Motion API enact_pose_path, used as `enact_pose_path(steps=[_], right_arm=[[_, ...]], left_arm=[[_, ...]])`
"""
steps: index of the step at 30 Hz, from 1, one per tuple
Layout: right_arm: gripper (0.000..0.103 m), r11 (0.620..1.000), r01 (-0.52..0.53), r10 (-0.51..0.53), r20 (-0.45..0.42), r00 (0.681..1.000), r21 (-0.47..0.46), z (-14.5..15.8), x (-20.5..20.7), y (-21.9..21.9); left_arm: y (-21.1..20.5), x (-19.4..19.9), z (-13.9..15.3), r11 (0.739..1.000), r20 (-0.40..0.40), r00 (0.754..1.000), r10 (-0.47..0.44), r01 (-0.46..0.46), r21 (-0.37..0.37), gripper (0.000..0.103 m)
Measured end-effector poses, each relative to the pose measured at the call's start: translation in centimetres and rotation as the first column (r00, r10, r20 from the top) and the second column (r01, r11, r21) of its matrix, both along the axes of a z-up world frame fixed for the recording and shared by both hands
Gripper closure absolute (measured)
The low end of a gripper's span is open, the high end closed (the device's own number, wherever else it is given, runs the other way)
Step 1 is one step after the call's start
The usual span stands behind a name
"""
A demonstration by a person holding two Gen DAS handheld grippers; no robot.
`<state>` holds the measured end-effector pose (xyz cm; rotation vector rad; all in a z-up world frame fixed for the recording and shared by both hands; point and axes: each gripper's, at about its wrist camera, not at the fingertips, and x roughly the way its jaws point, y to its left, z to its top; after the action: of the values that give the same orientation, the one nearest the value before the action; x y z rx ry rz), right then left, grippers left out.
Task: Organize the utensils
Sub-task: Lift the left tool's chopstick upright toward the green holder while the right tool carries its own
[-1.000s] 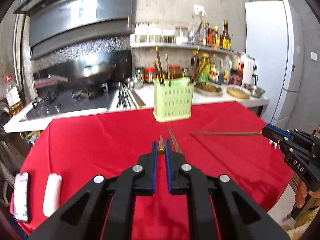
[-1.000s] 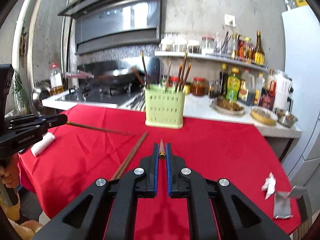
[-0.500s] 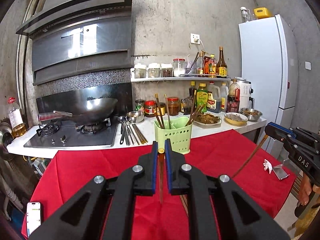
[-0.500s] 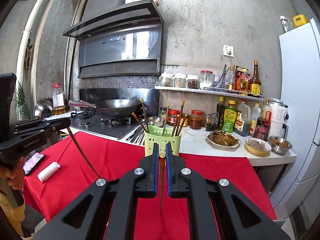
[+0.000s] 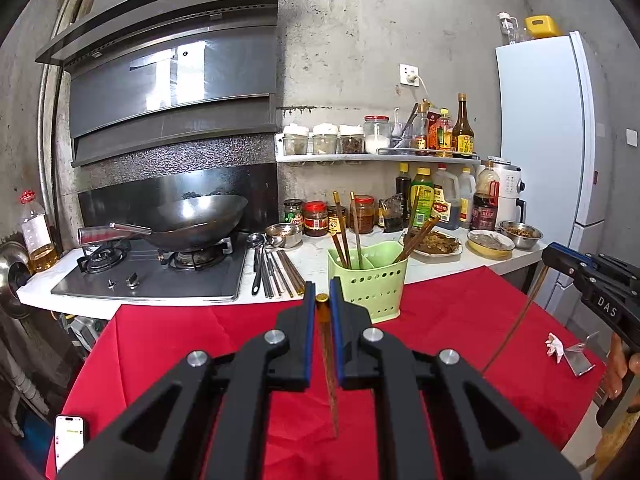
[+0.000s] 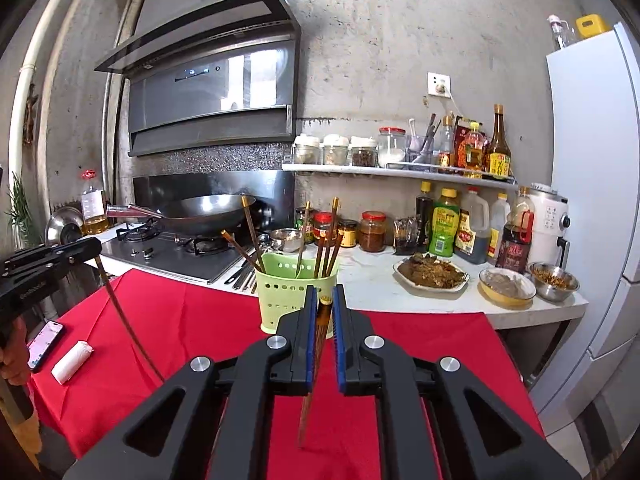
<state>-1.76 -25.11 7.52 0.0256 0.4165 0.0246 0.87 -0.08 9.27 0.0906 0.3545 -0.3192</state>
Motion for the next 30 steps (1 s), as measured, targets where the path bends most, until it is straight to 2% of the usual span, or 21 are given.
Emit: enact_pose_path(steps=[8,15,21,30], right_arm=[[0.094,1.000,-0.014,0.014,-0.032,0.999,-0.004,-1.2,0.9,0.5],[0.095,1.000,-0.028,0.028,-0.076,0.997,-0.005,-2.8,1.3,1.2],[0.095,0.999,-0.033,0.033,-0.116,0.993,0.005,-4.3,1.3,1.5],[0.095,0.999,-0.042,0.044,-0.176,0.983,0.014,-6.9,1.4,2.0]], left_arm=[[0.0,0.3,-0.3,1.000,-0.022,1.000,-0.007,0.007,-0.004,0.095],[-0.7,0.8,-1.6,1.000,-0.064,0.998,-0.006,0.007,0.021,0.095],[-1.3,2.2,-5.2,0.999,-0.186,0.983,-0.006,0.014,0.040,0.095],[-1.7,2.4,-8.7,0.997,-0.259,0.966,-0.003,0.022,0.071,0.096]])
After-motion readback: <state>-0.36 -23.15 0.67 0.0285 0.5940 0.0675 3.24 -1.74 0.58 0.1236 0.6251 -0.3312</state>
